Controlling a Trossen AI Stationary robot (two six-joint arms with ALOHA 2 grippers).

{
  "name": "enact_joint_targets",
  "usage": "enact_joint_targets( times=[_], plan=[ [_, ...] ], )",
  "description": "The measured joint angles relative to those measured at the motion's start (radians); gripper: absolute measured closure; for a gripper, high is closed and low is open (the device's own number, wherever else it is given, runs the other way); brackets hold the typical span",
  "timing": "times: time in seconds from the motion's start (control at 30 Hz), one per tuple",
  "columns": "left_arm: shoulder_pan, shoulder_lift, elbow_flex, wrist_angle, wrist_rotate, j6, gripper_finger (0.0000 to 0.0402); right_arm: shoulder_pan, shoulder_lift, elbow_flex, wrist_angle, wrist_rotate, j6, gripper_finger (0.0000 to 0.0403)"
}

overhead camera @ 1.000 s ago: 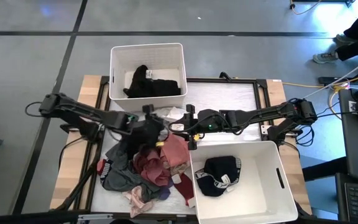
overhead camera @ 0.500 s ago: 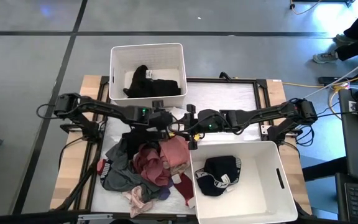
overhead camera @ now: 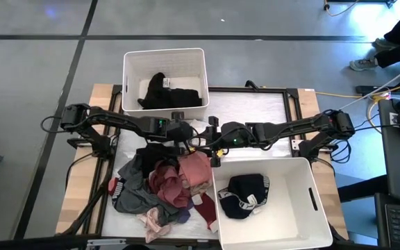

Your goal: Sort clothes

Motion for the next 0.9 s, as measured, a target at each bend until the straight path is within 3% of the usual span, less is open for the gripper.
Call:
enact_joint_targets(
  times=[0.23, 0.6, 0.9],
  plan=[
    [-0.044, -0.068, 0.017, -0.015, -0.138, 0.022, 0.0398, 0.001, 0.001, 0.007, -0.004, -0.001, -0.003, 0.0196],
    [-0.065, -0.376, 0.026, 0.009, -0.197, 0.030, 0.0399, 0.001, 0.002, 0.012, -0.005, 0.001, 0.004, 0.0196],
    [-0.016, -0.574, 0.027, 0.176, -0.226, 0.182, 0.0400, 0.001, 0.002, 0.012, 0.004, 0.006, 0.007, 0.0196]
  ],
)
